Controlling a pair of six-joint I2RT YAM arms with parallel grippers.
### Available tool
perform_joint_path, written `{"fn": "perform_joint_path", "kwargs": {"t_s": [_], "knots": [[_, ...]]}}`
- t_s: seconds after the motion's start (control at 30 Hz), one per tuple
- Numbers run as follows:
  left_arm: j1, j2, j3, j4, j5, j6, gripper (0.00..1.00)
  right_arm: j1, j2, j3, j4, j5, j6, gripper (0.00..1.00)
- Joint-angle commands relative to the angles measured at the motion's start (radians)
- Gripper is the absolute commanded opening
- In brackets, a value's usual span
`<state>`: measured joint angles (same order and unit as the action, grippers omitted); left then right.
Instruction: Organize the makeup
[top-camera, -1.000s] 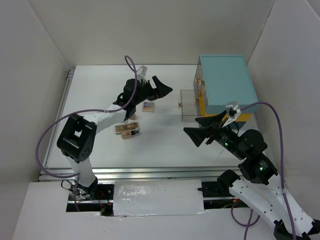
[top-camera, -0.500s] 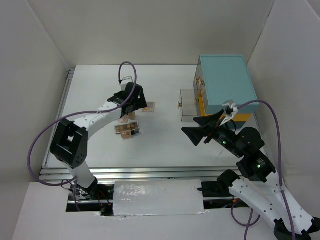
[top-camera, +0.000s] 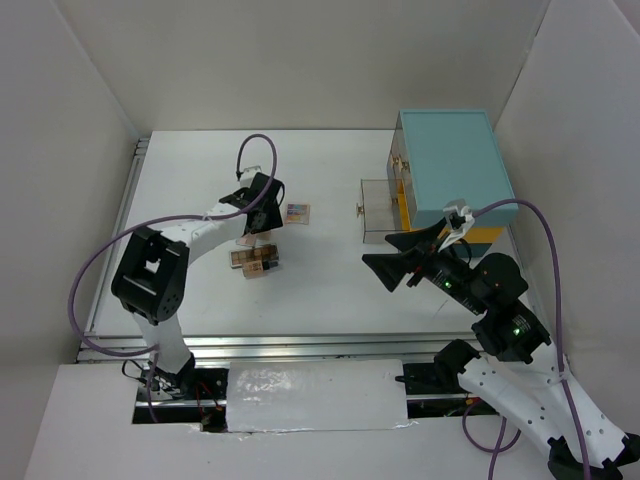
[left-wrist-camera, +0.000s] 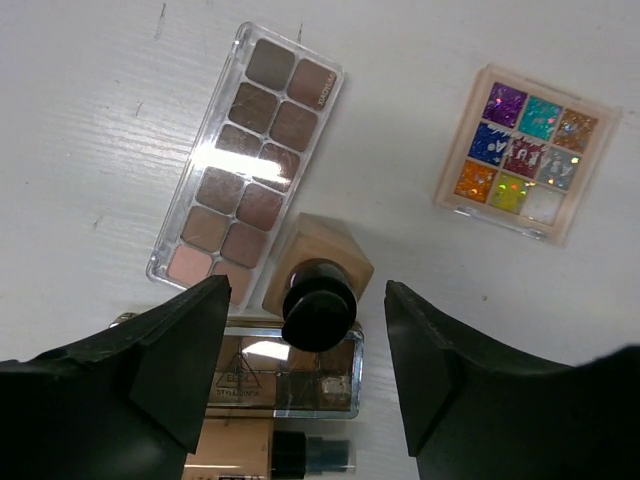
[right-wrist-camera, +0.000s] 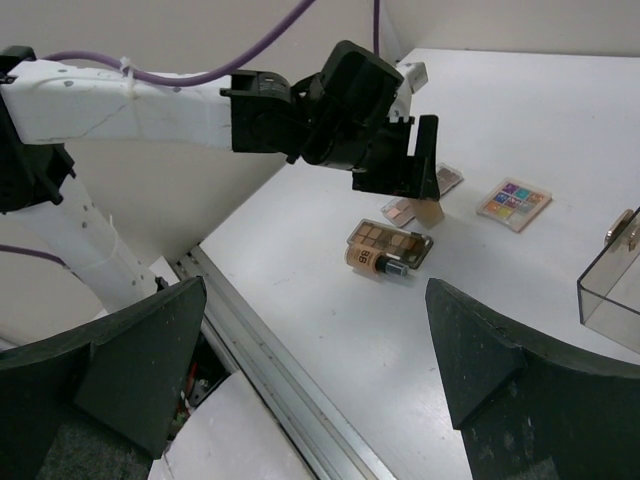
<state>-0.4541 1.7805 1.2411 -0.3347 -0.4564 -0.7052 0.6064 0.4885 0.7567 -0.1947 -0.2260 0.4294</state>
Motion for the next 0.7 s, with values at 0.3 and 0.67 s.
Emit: {"fn": "perform_joint_path", "kwargs": {"t_s": [0.3,0.67], "knots": [[0.014,0.024,0.011,0.036,0.067,0.016,0.19,0.004,0.009,-0.010,0.054,-0.006,-0.007,0.99],[0.012,-0.154,-0.026,0.068,0.206,0.047,0.09,0.004,0.038,-0.013,0.064,0.008,-0.011,0.99]]}}
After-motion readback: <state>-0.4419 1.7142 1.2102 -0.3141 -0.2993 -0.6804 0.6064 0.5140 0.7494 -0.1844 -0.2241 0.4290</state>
